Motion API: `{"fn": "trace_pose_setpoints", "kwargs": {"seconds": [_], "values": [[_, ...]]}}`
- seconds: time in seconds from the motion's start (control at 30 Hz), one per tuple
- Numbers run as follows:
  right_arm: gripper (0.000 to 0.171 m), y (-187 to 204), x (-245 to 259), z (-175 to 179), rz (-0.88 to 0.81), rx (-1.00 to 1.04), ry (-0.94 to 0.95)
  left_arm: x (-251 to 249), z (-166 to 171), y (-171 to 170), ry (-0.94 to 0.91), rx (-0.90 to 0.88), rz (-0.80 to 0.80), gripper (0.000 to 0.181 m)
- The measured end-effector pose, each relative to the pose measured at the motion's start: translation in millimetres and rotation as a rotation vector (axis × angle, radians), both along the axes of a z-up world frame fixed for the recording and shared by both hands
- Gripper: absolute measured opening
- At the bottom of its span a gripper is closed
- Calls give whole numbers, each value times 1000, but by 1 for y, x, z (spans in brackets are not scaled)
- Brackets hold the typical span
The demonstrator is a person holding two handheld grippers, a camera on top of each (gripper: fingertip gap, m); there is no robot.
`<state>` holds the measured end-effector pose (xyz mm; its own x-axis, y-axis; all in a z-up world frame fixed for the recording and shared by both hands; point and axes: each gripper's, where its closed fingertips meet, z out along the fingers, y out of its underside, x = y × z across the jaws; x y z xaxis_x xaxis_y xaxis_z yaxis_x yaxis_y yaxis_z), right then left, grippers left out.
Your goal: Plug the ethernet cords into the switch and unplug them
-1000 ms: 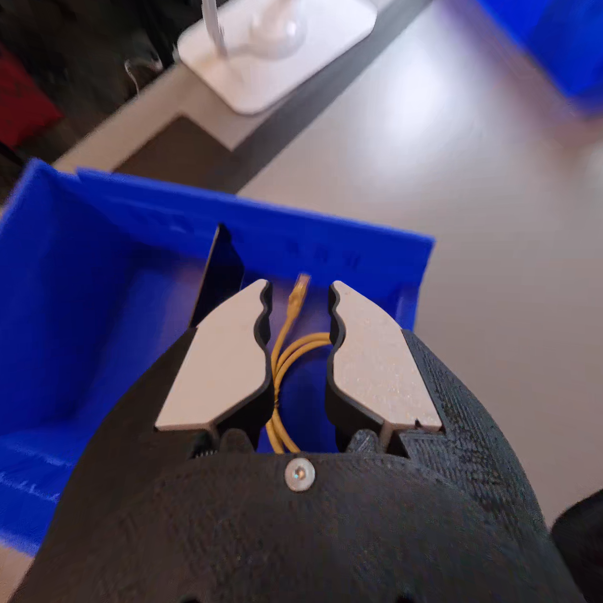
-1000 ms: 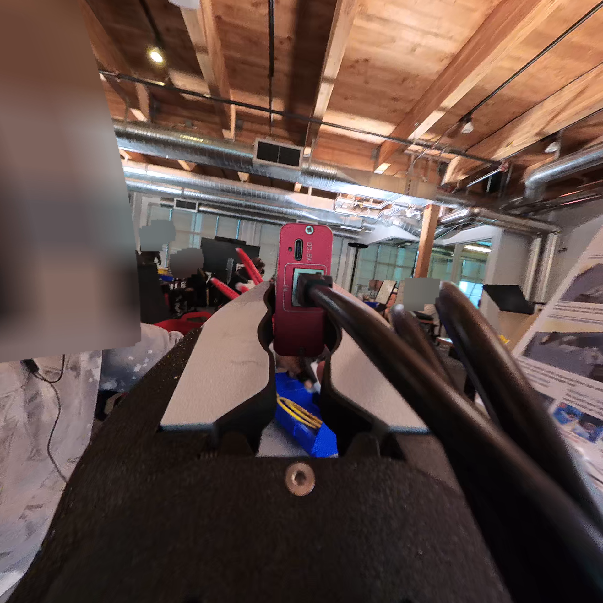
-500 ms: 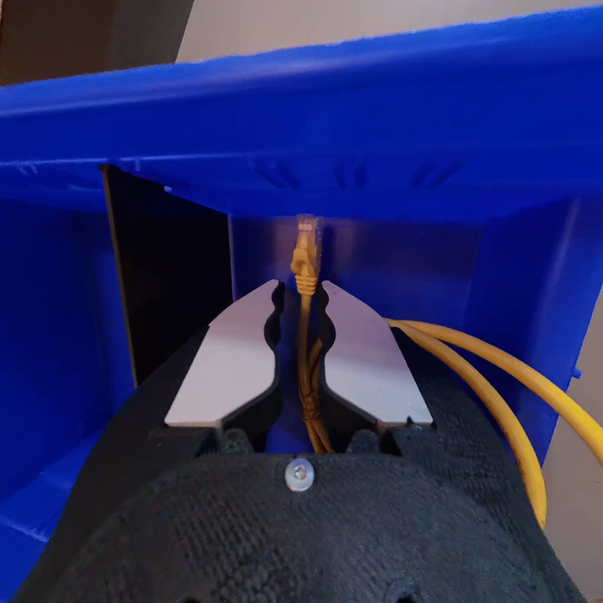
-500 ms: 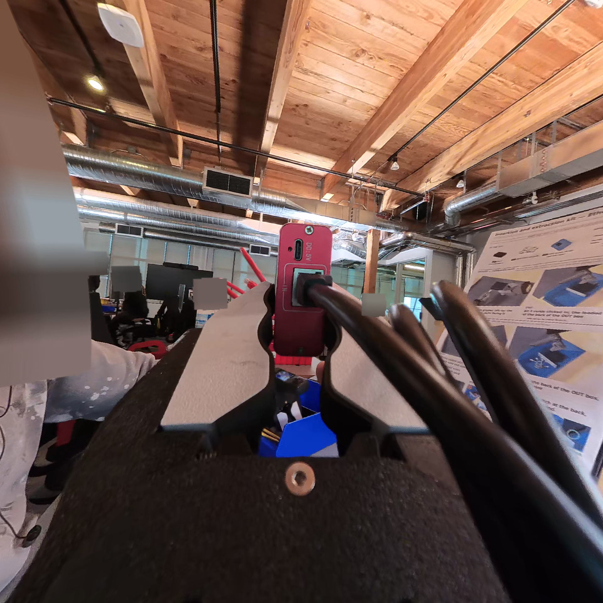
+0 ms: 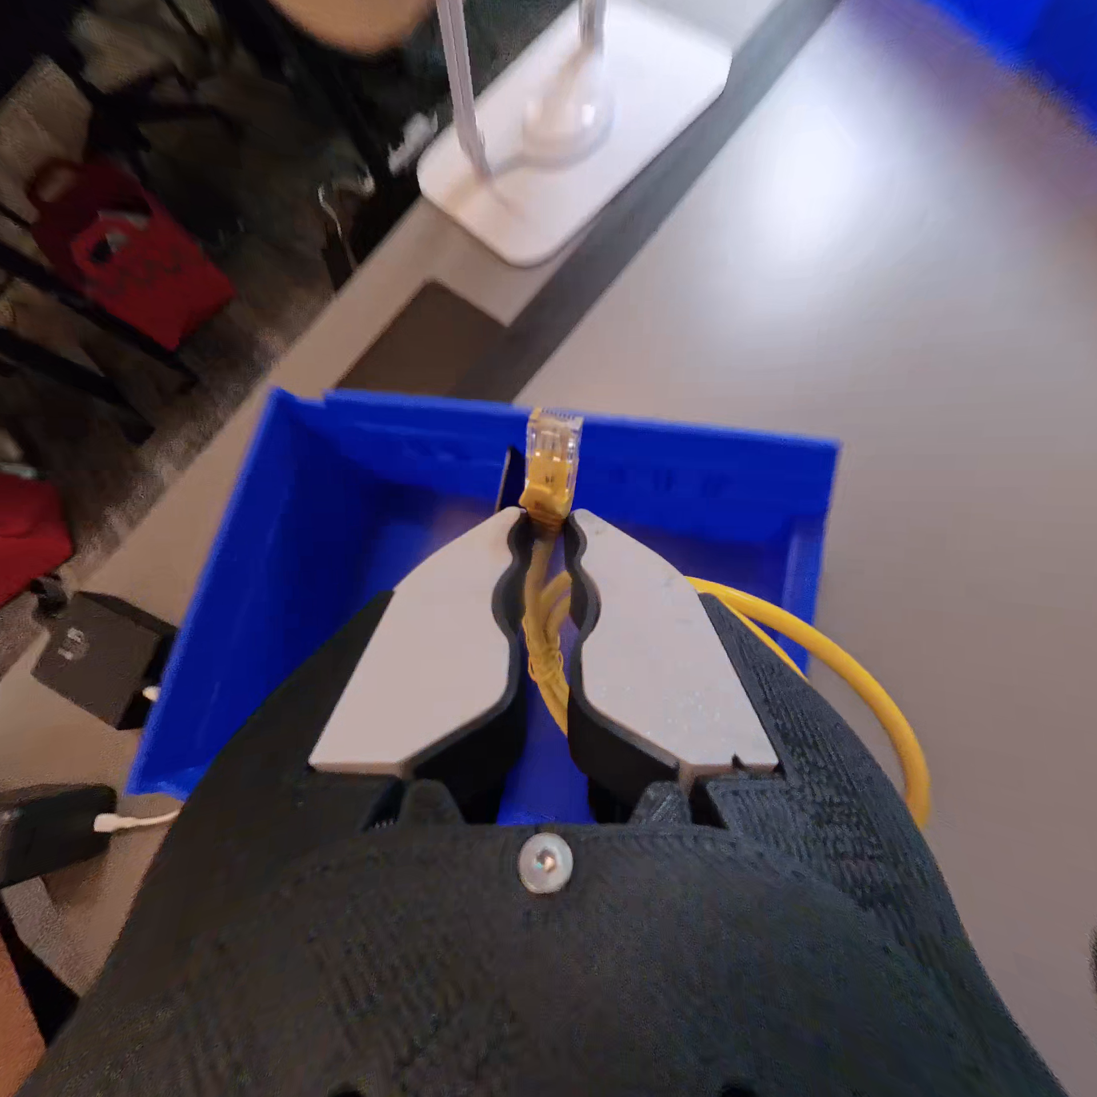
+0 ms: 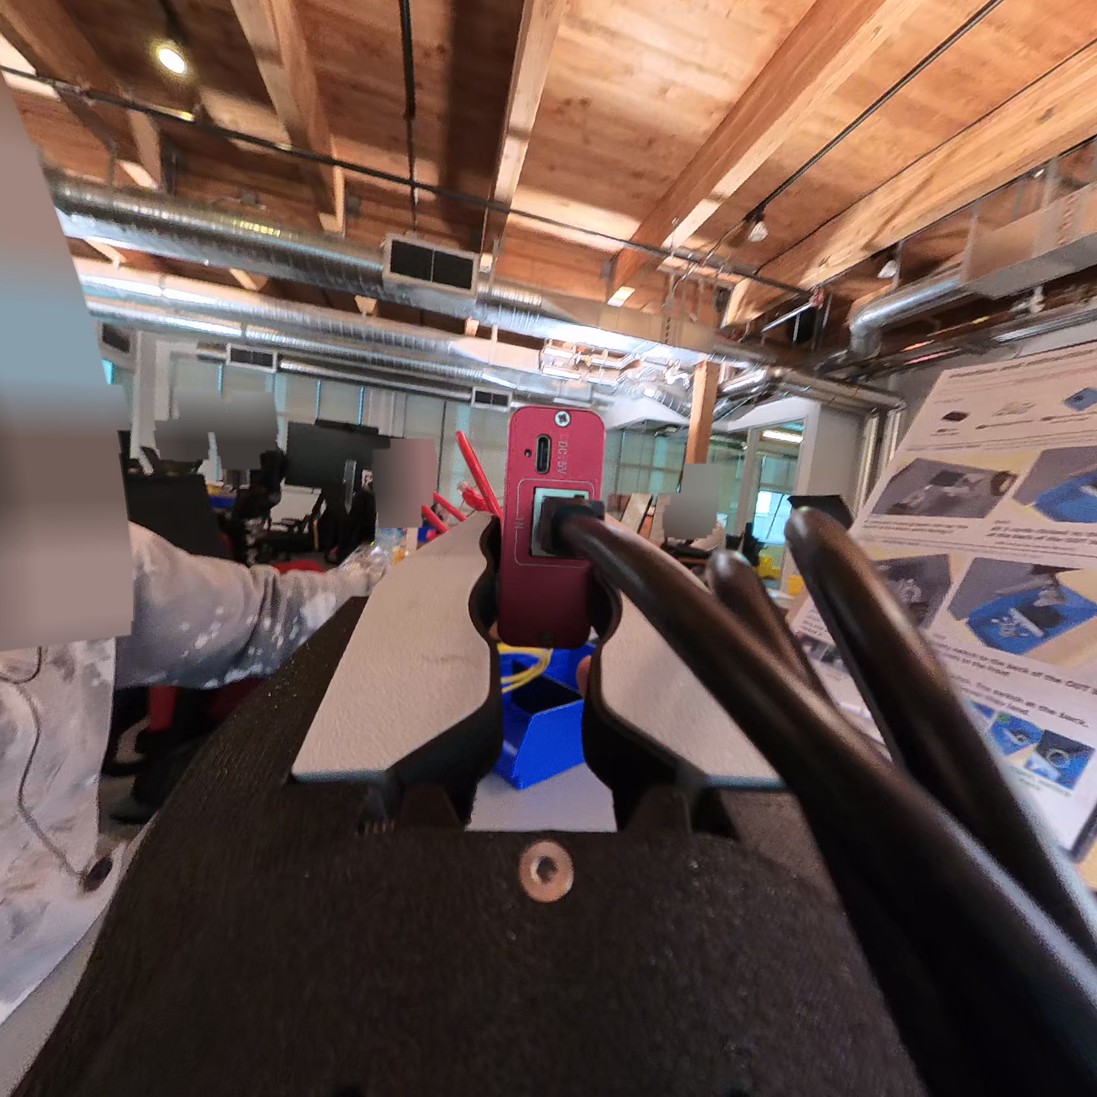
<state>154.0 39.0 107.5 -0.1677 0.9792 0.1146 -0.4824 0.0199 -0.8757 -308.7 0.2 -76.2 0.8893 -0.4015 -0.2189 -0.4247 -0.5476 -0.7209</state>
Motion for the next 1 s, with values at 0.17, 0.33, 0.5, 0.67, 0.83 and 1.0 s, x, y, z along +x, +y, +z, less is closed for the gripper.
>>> {"fn": "trace_pose_setpoints", "kwargs": {"seconds": [0.17, 0.33, 0.5, 0.67, 0.83, 1.0], "values": [[28, -12, -19, -21, 72, 38, -142, 48, 106, -27, -129, 155, -132, 10], [27, -38, -46, -49, 224, 93, -278, 169, 137, -67, -306, 76, -465, 10], [29, -71, -62, -70, 423, 127, -363, 290, 108, -116, -583, -148, -832, 11], [27, -98, -70, -87, 595, 141, -430, 351, 78, -135, -867, -397, -990, 10], [27, -109, -77, -98, 694, 125, -456, 373, 61, -143, -1020, -519, -1082, 10], [27, -117, -82, -113, 758, 121, -523, 382, 36, -147, -1043, -648, -1073, 10]]}}
